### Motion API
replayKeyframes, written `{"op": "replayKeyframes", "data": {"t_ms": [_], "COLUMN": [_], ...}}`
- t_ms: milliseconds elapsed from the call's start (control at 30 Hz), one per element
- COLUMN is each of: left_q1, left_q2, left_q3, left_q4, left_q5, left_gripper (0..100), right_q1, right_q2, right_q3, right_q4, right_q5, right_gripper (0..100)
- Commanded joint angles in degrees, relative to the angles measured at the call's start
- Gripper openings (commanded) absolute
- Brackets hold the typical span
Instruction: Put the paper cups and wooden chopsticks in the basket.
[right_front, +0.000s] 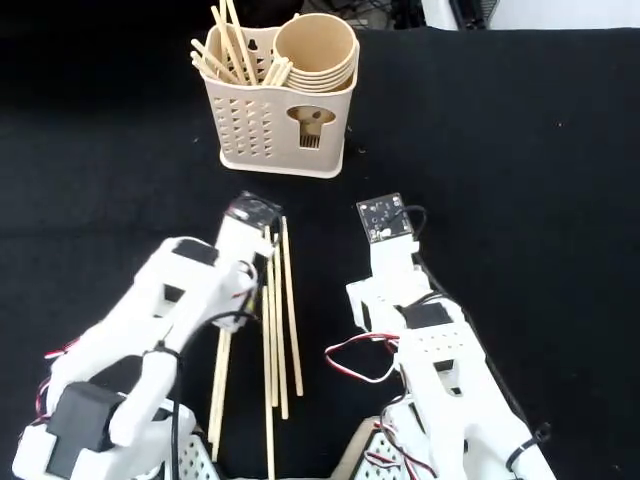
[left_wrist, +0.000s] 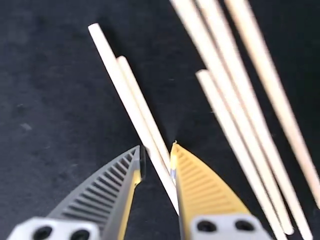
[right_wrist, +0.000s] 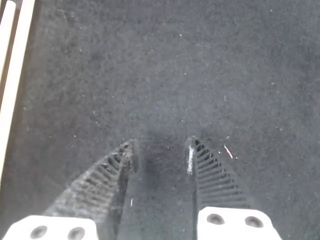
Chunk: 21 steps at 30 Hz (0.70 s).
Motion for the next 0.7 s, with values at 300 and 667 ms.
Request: {"op": "replayKeyframes", "data": {"t_ms": [300,667], "left_q1": [0.48,0.92], "left_q2": [-1.93,-1.85], "left_q3": [2.33,4.44], "left_q4": [0.26,0.26], "left_q5": [-4.04,-4.22], "left_gripper": [12,12], "right_q1": [0.26,0.26], "right_q2": [-1.36,-1.27], "right_q3": [-0.4,-0.31], "right_q4": [-1.14,-1.14], "right_q5": [0.0,0.0], "right_gripper": [17.3,17.3]}}
